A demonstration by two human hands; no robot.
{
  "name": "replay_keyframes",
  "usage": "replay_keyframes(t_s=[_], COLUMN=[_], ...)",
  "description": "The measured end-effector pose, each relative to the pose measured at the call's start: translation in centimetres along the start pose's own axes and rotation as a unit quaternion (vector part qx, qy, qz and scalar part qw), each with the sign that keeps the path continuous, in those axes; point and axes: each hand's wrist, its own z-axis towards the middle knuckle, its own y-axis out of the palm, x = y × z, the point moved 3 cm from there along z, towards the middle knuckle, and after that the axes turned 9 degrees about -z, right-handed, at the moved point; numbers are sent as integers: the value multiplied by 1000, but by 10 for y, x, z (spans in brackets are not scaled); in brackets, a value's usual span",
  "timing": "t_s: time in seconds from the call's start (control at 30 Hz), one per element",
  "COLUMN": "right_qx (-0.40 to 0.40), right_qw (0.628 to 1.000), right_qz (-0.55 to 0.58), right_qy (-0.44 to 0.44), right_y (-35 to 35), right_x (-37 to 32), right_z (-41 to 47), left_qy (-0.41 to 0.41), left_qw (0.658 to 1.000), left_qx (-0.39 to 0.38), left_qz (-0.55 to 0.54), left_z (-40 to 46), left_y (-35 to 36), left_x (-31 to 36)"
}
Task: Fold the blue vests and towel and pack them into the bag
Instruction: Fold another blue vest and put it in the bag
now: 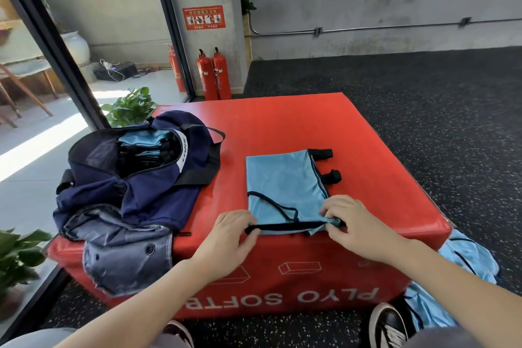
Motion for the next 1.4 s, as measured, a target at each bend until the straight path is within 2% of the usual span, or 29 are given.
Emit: replay_keyframes(t_s=[0.17, 0.3, 0.57, 0.8, 0.9, 1.03, 1.2, 1.4], right_qx=[21, 64, 95, 38, 8, -21, -27, -29], right_qw=[983, 971, 975, 982, 983, 981, 981, 982], right_qz=[170, 217, 170, 131, 107, 76, 68, 45], right_qy=[67, 79, 108, 131, 152, 176, 178, 181], right_y=[-30, -47, -49, -26, -9, 8, 13, 13], right_x=[-4, -1, 23, 50, 64, 81, 85, 77], right_z=[3, 21, 80, 132, 148, 157, 162, 162], left_qy=[-12, -30, -116, -220, -259, -284, -239, -215], left_qw=[995, 984, 965, 922, 910, 918, 945, 969], left_qx=[65, 109, 171, 207, 187, 138, 113, 87], left_qz=[-81, -139, -159, -241, -264, -240, -191, -81], left_z=[12, 31, 85, 118, 118, 101, 87, 86], left_y=[-11, -16, -14, -3, 7, 24, 33, 29], left_x=[22, 24, -1, -19, -21, -24, -26, -37])
